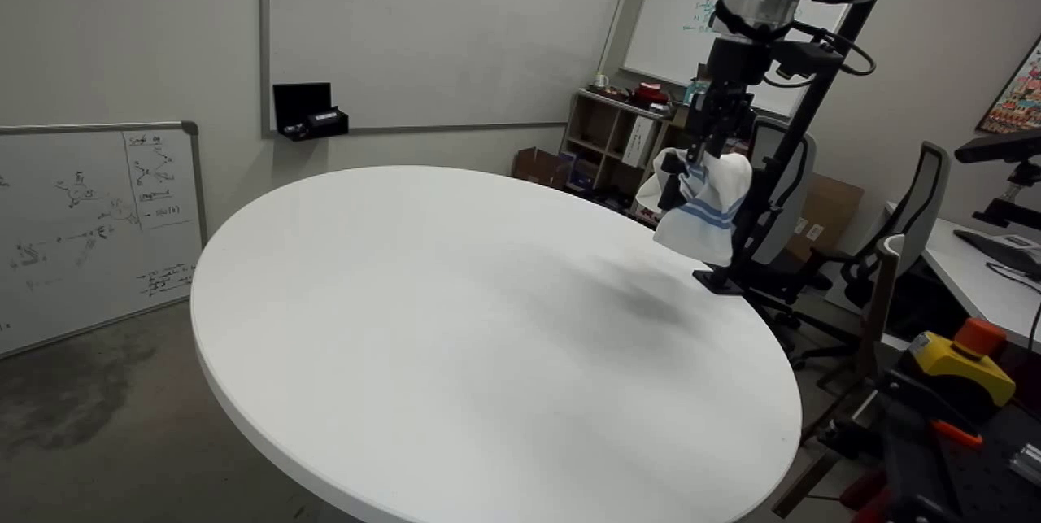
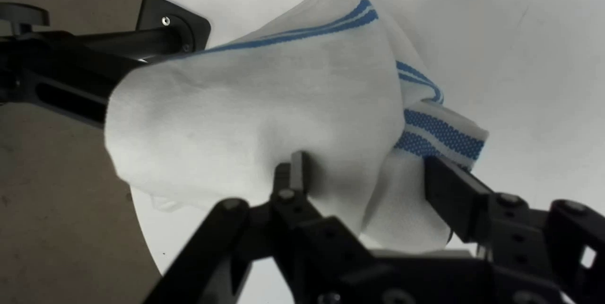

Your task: Pick the cloth and put it on the table

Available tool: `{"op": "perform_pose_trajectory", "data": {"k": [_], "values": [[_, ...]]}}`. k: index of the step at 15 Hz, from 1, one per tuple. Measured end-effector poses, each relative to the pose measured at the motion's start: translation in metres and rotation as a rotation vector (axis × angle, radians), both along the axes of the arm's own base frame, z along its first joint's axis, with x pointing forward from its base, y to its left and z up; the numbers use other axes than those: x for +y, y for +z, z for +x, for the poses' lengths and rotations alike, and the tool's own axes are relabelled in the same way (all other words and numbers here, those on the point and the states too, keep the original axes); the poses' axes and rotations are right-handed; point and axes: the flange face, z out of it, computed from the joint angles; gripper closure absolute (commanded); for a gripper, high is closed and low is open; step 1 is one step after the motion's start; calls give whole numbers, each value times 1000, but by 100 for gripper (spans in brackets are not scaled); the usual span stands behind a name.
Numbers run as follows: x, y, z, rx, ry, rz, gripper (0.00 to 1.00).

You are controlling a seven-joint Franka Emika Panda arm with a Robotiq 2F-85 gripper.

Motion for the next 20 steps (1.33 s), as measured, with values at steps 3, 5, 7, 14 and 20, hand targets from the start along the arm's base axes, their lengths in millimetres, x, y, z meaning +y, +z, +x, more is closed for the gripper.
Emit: {"op": "perform_pose_trajectory", "data": {"k": [3, 5, 7, 14, 20], "values": [[-1, 5, 0, -9, -7, -2, 88], [-2, 6, 0, -11, -12, -3, 99], [-2, 7, 0, -10, -16, -2, 100], [1, 11, -1, 3, -52, 22, 98], [28, 69, -7, -50, -98, 141, 98]]}}
